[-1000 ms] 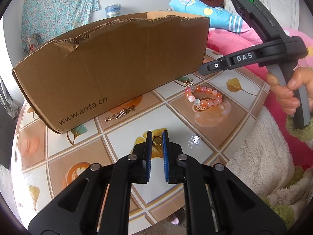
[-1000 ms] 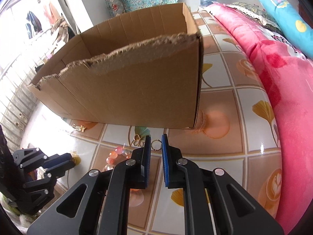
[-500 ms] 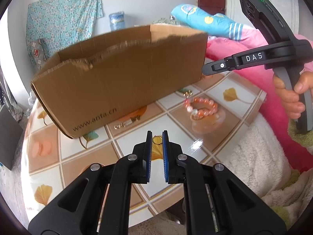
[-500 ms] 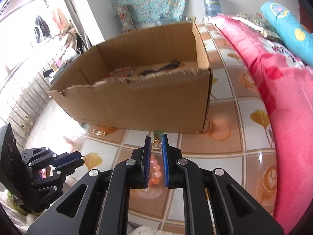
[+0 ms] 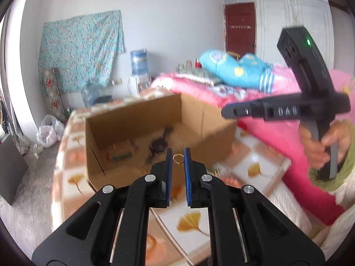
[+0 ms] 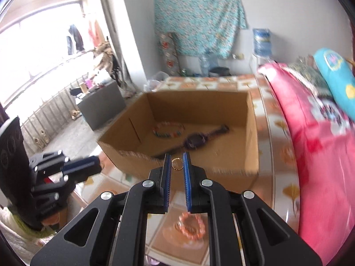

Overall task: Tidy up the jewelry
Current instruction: 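Carry the gold ring into the box and open the left tool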

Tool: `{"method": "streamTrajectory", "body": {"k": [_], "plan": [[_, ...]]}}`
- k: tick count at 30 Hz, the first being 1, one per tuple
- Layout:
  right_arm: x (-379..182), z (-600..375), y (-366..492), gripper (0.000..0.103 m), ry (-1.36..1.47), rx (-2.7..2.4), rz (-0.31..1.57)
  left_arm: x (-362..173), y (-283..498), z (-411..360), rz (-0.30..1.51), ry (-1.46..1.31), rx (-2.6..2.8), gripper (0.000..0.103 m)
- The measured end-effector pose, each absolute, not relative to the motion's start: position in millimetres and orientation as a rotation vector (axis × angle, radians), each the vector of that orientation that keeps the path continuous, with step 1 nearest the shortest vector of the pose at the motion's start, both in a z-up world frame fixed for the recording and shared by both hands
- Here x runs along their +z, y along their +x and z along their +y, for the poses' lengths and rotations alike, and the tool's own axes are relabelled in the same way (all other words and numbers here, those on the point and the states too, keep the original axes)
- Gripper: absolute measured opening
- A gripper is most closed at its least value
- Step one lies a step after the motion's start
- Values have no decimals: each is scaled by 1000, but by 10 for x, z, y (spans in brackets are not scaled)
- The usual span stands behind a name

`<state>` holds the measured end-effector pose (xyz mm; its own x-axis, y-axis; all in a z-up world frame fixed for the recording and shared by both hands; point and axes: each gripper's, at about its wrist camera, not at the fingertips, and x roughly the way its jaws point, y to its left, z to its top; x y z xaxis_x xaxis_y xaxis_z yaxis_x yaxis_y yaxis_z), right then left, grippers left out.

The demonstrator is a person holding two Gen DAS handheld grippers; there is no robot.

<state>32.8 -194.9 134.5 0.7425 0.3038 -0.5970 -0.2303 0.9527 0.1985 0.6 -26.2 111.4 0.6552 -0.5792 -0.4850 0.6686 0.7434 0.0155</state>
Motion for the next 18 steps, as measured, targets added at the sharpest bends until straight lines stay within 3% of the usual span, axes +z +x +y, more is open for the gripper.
{"method": "streamTrajectory", "body": {"k": [7,12,18], "plan": [[1322,-1884,1052,11,128,403,816,1247,868,-389,650,196,-694,9],[986,-1840,1578,11,130,428,1017,946,1676,-544,937,194,-655,9],[662,-1796,1879,11,106,413,1159,628,2068,-717,1087,248,-599,9]]}}
